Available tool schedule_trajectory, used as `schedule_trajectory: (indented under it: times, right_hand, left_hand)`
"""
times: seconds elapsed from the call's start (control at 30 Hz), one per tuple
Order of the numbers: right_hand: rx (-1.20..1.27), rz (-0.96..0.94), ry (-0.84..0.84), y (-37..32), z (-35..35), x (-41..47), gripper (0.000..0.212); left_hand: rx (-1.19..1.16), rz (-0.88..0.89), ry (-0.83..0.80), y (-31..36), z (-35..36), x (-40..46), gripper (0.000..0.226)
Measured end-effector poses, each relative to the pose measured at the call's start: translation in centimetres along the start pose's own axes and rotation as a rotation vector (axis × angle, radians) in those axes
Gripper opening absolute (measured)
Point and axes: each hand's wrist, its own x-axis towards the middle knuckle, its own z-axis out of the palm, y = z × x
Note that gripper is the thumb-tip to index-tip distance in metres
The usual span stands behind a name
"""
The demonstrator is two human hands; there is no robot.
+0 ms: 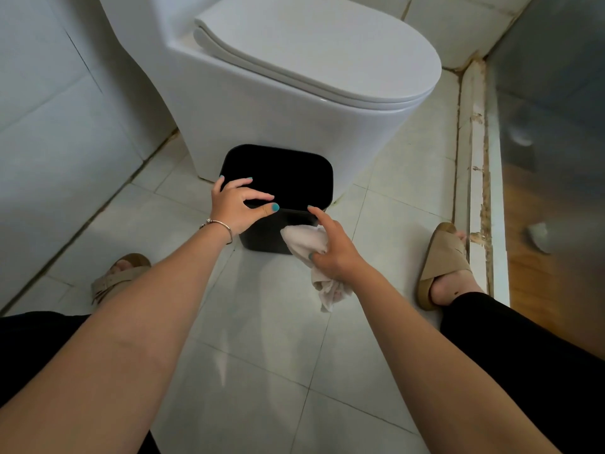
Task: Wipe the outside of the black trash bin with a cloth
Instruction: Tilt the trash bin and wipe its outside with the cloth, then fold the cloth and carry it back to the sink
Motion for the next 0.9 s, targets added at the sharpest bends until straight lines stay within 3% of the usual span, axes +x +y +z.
schedule_trajectory:
  times: [0.17, 0.43, 0.53, 0.67, 0.9]
  right_hand:
    - [0.0, 0.003, -0.022, -0.3, 0.0, 0.1, 0.087]
    - [-0.072, -0.04, -0.046, -1.4, -0.8, -3.0, 0.098]
    - [-0.034, -0.059, -0.005, -2.3, -1.5, -4.9, 0.098]
    - [0.008, -0.117, 0.087, -3.8, -2.8, -7.1, 0.099]
    - [0.013, -0.244, 0.177, -6.8, -5.1, -10.3, 0.1]
  left_hand:
    - [-0.045, 0.023, -0.051, -1.1, -0.4, 1.0, 0.038]
    - [0.072, 0.076, -0.163, 0.4, -1.9, -0.1, 0.066]
    - [0.065, 0.097, -0.181, 2.7, -2.9, -1.3, 0.06]
    - [-0.16, 0.094, -0.307, 7.1, -4.3, -3.9, 0.042]
    - [-0.171, 0.104, -0.4, 12.8, -5.8, -7.1, 0.05]
